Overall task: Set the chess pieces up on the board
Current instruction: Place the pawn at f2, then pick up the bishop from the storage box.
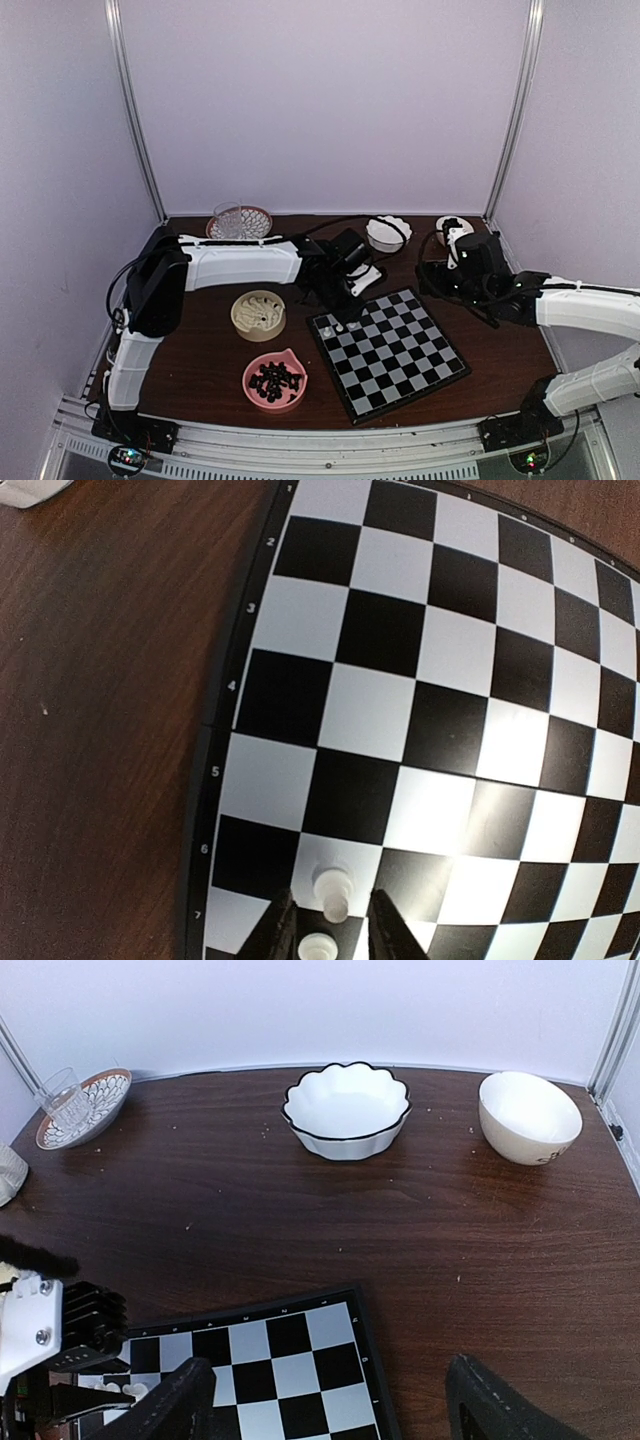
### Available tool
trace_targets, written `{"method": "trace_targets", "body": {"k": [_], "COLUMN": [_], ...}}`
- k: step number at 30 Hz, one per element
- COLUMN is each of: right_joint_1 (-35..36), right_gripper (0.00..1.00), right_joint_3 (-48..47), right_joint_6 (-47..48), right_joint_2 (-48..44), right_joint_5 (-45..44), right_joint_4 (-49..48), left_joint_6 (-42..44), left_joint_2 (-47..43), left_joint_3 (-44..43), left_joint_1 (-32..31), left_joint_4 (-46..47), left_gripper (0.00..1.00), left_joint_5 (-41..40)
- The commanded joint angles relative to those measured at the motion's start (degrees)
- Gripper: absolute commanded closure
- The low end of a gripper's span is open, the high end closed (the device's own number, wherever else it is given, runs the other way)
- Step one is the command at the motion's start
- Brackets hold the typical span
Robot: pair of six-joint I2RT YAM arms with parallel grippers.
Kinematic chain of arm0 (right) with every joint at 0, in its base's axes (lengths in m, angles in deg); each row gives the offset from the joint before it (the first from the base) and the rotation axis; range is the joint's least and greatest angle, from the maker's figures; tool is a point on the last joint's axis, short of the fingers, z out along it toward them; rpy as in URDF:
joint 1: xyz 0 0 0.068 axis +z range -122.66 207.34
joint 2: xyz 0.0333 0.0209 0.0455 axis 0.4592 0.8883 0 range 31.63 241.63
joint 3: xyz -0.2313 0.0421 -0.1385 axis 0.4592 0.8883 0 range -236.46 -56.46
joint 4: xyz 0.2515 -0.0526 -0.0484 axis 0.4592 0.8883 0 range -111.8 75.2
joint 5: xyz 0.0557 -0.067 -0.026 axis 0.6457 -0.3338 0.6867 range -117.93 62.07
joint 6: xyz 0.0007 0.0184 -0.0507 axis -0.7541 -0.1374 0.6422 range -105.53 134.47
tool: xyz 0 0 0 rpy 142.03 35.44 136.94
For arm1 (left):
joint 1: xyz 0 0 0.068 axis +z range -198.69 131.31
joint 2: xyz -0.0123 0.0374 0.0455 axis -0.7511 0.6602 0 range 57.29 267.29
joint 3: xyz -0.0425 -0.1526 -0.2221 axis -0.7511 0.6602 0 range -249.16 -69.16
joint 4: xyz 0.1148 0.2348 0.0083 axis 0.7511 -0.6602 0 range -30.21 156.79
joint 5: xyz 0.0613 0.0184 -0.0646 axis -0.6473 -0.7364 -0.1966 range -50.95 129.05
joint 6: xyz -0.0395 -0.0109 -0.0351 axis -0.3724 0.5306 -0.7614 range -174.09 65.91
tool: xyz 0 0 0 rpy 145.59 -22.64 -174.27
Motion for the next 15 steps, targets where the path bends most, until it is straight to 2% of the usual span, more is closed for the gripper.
{"method": "trace_targets", "body": {"k": [1,6,11,15], "right_joint_1": [0.43,0.44,0.43,0.45], "right_gripper": [0.17,0.17,0.17,0.17], "right_joint_3": [1.32,1.42,1.35,1.38], "right_joint_6": [0.0,0.07,0.01,-0.15], "right_joint_2": [-2.21,-2.08,-1.57,-1.17], "right_joint_5": [-1.24,-1.14,-0.62,-0.32], "right_joint_4": [-1.31,-1.37,-1.73,-2.02], "left_joint_6": [-0.92,-2.81,-6.61,-10.26], "left_joint_2": [-5.8,-15.83,-28.64,-35.66], "left_joint_3": [-1.75,4.86,20.31,31.67], "left_joint_1": [-0.12,1.0,3.31,7.61], "left_joint_4": [-1.22,-0.92,5.33,9.81], "left_gripper": [0.74,0.74,0.75,0.77], "left_joint_5": [-4.27,-10.3,-15.17,-14.46]}}
